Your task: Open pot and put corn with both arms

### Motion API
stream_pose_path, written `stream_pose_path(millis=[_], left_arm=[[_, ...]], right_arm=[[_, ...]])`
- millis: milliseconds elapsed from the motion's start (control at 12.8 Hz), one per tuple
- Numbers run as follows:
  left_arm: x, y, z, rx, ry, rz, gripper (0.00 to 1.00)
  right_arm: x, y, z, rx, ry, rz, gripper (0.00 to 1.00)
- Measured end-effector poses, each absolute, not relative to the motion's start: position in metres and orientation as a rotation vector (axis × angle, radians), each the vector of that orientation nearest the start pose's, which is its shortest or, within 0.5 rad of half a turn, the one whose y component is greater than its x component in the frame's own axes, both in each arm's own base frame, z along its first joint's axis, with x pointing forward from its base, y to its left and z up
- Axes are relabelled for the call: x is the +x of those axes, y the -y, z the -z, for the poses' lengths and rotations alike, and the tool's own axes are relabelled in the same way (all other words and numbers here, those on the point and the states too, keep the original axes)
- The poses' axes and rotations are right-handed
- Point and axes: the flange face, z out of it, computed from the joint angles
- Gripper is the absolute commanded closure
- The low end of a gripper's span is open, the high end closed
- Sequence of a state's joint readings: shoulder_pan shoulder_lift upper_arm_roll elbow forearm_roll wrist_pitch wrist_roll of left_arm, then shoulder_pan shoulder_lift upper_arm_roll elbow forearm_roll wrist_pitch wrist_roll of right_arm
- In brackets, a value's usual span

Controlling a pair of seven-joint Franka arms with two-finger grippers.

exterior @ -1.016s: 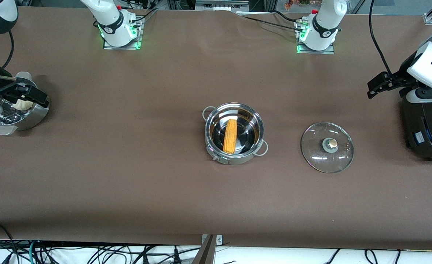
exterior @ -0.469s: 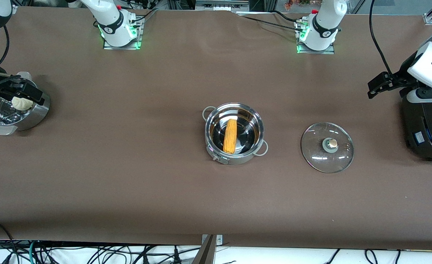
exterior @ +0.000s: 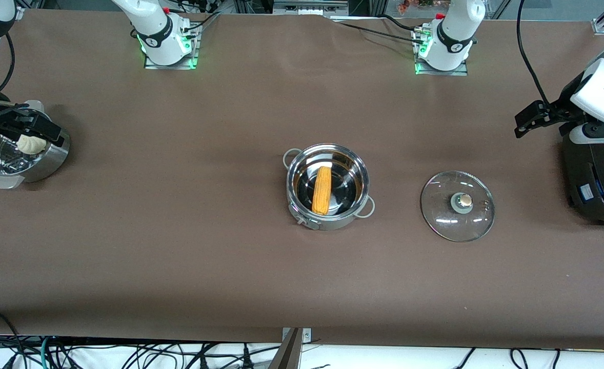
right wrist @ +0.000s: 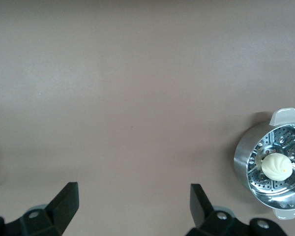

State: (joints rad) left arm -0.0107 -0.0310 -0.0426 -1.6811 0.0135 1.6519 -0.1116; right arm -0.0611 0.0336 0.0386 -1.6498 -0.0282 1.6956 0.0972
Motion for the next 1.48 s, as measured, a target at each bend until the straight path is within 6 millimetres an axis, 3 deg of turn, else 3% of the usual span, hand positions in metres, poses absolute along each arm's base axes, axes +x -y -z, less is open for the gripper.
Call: stream_pose_path(millis=[1484], left_arm=[[0.549, 0.028, -0.596, -3.126, 0.090, 0.005, 0.00]], right_arm=[[0.592, 0.020, -0.568, -3.161, -0.189, -0.055, 0.00]])
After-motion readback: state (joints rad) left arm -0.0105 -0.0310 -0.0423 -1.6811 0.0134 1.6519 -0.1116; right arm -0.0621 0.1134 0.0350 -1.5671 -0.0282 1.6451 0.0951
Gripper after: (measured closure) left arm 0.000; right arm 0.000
